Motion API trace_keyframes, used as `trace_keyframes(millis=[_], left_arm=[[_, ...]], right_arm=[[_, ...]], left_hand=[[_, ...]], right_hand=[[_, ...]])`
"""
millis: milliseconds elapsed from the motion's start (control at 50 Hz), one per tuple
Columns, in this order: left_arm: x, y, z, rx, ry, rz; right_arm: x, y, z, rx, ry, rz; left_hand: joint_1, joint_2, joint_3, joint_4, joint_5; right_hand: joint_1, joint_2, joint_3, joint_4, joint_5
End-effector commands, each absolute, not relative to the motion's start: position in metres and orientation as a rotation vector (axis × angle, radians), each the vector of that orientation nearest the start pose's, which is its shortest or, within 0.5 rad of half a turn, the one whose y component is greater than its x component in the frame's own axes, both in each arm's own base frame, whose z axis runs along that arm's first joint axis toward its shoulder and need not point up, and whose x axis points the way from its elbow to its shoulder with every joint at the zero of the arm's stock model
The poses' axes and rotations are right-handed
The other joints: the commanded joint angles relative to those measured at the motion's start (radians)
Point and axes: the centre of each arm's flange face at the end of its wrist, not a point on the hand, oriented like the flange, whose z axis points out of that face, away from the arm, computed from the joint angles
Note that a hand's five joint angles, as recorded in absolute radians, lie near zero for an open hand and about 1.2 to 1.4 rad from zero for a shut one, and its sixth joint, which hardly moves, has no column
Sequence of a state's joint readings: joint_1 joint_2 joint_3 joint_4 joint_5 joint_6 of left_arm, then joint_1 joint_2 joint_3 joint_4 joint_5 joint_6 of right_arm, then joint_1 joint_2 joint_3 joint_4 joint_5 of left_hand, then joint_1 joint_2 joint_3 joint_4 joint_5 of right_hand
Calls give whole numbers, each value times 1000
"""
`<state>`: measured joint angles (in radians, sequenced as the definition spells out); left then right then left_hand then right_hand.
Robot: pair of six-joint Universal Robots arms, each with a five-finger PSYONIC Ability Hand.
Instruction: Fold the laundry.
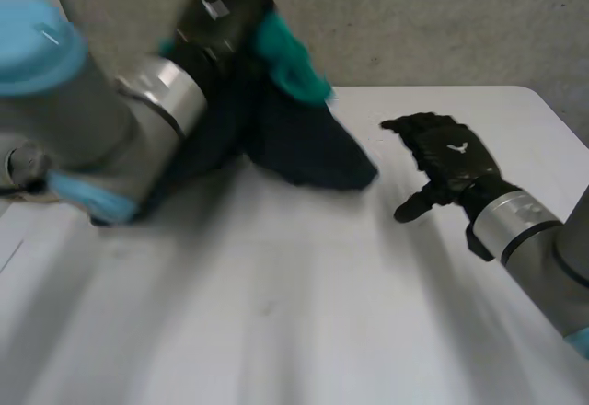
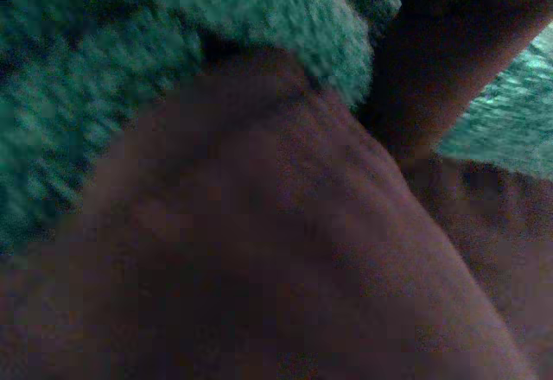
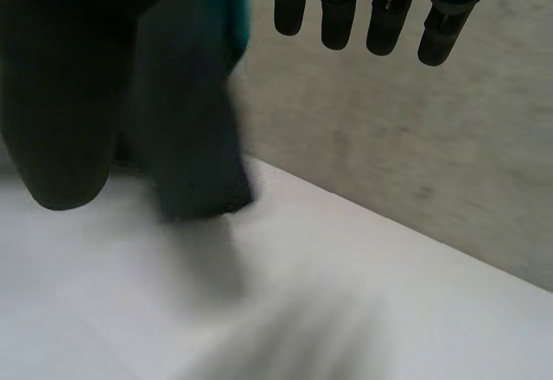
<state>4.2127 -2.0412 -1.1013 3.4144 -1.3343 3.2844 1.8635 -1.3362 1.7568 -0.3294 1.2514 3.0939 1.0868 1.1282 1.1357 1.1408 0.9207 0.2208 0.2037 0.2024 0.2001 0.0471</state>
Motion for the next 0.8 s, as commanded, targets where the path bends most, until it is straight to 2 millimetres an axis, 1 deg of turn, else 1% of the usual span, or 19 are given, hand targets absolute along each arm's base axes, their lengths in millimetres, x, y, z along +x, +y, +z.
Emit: trace_keyframes(millis=[20,80,140,160,200,220,280,300,340,360,420,480,540,600,680,720,740,760,800], left_arm=[[-373,-247,219,1306,2359,-2493],[-368,-239,220,1307,2380,-2470],[-355,-233,240,1256,2349,-2505],[-345,-233,252,1209,2322,-2531],[-333,-236,262,1150,2290,-2554],[-320,-241,270,1078,2266,-2560],[-301,-247,278,975,2246,-2552],[-287,-252,279,903,2242,-2529],[-273,-258,275,827,2259,-2478],[-259,-263,269,756,2281,-2420],[-235,-271,253,645,2344,-2301],[-213,-273,231,573,2433,-2171],[-204,-272,220,553,2480,-2124],[-202,-268,217,556,2506,-2134],[-202,-266,218,554,2508,-2167],[-203,-264,220,542,2508,-2183],[-203,-264,220,541,2509,-2186],[-204,-264,221,538,2510,-2194],[-206,-264,221,537,2513,-2199]], right_arm=[[234,-294,203,-533,2048,-1848],[235,-294,201,-542,2059,-1837],[241,-292,203,-574,2055,-1815],[246,-289,207,-604,2040,-1796],[253,-286,212,-639,2021,-1770],[260,-281,217,-678,2003,-1733],[272,-273,225,-744,1977,-1660],[283,-265,230,-798,1955,-1601],[294,-256,232,-859,1936,-1533],[306,-248,235,-919,1915,-1477],[327,-234,231,-1042,1905,-1381],[353,-225,216,-1168,1906,-1330],[370,-221,195,-1227,1954,-1312],[380,-222,174,-1258,2014,-1333],[389,-231,157,-1263,2046,-1432],[392,-238,154,-1246,2042,-1500],[393,-242,156,-1228,2034,-1543],[393,-243,158,-1218,2032,-1560],[391,-245,165,-1192,2023,-1596]], left_hand=[[-798,-840,-847,-852,-807],[-911,-953,-960,-965,-920],[-912,-954,-961,-966,-921],[-912,-954,-961,-966,-921],[-912,-954,-961,-966,-921],[-912,-954,-961,-966,-921],[-912,-954,-961,-966,-921],[-912,-954,-961,-966,-921],[-912,-954,-961,-966,-921],[-912,-954,-961,-966,-921],[-912,-954,-961,-966,-921],[-912,-954,-961,-966,-921],[-912,-954,-961,-966,-921],[-912,-954,-961,-966,-921],[-912,-954,-961,-966,-921],[-912,-954,-961,-966,-921],[-912,-954,-961,-966,-921],[-912,-954,-961,-966,-921],[-912,-954,-961,-966,-921]], right_hand=[[-46,-29,-28,-26,-47],[-46,-29,-28,-26,-47],[-46,-29,-28,-26,-47],[-46,-29,-28,-26,-47],[-46,-29,-28,-26,-47],[-46,-29,-28,-26,-47],[-46,-29,-28,-26,-47],[-46,-29,-28,-26,-47],[-46,-29,-28,-26,-47],[-46,-29,-28,-26,-47],[-46,-29,-28,-26,-47],[-46,-29,-28,-26,-47],[-46,-29,-28,-26,-47],[-46,-29,-28,-26,-47],[209,226,227,229,208],[662,679,681,683,661],[1083,1100,1101,1103,1082],[1175,1192,1193,1195,1174],[1176,1193,1194,1196,1175]])
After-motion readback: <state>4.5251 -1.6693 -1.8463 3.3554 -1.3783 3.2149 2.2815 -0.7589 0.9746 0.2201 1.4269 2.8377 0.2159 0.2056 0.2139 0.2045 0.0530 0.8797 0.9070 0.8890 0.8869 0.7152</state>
